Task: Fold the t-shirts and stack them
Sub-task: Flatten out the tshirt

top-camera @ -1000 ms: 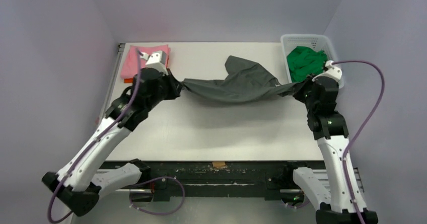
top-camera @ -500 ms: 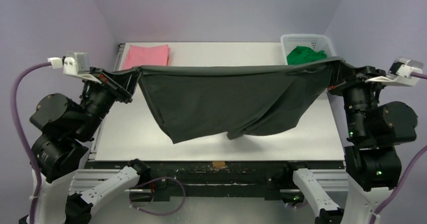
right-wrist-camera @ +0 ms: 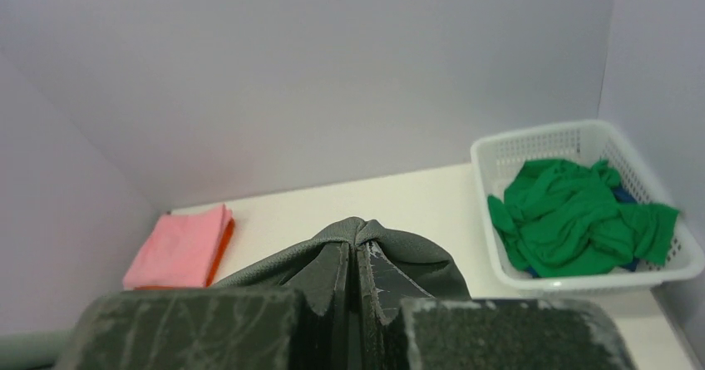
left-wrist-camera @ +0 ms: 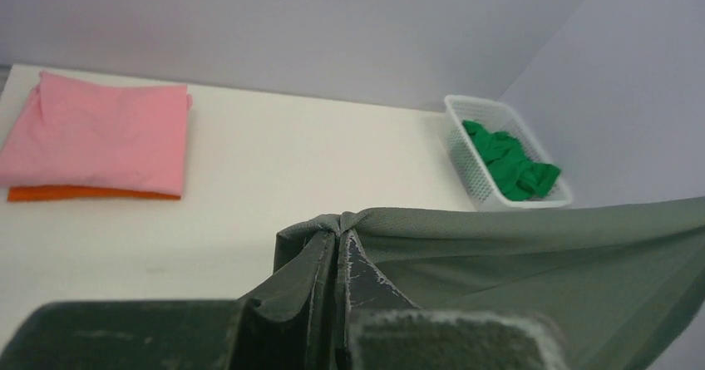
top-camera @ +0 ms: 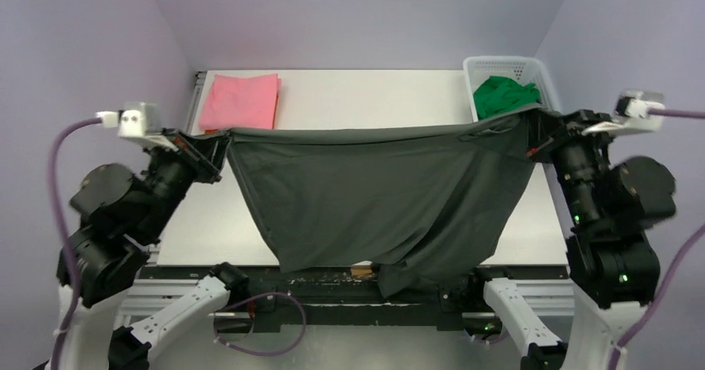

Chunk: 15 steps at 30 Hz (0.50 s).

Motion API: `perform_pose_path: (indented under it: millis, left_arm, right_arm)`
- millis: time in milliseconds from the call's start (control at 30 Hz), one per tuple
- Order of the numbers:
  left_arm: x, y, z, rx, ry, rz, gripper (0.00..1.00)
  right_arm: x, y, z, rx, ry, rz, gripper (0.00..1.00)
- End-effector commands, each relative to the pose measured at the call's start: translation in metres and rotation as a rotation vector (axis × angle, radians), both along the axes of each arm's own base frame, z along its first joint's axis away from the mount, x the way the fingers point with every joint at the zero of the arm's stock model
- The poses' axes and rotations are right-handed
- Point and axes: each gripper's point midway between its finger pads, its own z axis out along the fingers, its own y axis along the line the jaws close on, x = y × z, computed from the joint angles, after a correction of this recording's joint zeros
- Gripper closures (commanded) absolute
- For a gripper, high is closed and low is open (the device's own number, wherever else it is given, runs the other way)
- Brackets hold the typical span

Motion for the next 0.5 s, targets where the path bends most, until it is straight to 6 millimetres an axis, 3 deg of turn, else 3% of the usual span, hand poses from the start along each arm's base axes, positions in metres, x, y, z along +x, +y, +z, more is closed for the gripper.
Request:
perform_pose_path:
  millis: [0, 133, 267, 467]
  left_arm:
    - [0.056, -0.002, -0.07, 0.107, 0.216, 0.177, 1.0]
    - [0.112, -0.009, -0.135, 0.119, 0.407, 0.214, 1.0]
    - [0.187, -0.013, -0.208, 0.153, 0.6, 0.231, 1.0]
    - [0.296, -0.031, -0.278, 0.178, 0.783, 0.172, 1.0]
  right_arm:
    - [0.07, -0.007, -0.072, -0.002, 0.237, -0.06, 1.0]
    - [0.123, -0.013, -0.138, 0.015, 0.39, -0.122, 1.0]
    - [0.174, -0.012, -0.205, 0.017, 0.536, -0.139, 1.0]
    - [0.26, 0.001, -0.305, 0.019, 0.774, -0.107, 1.0]
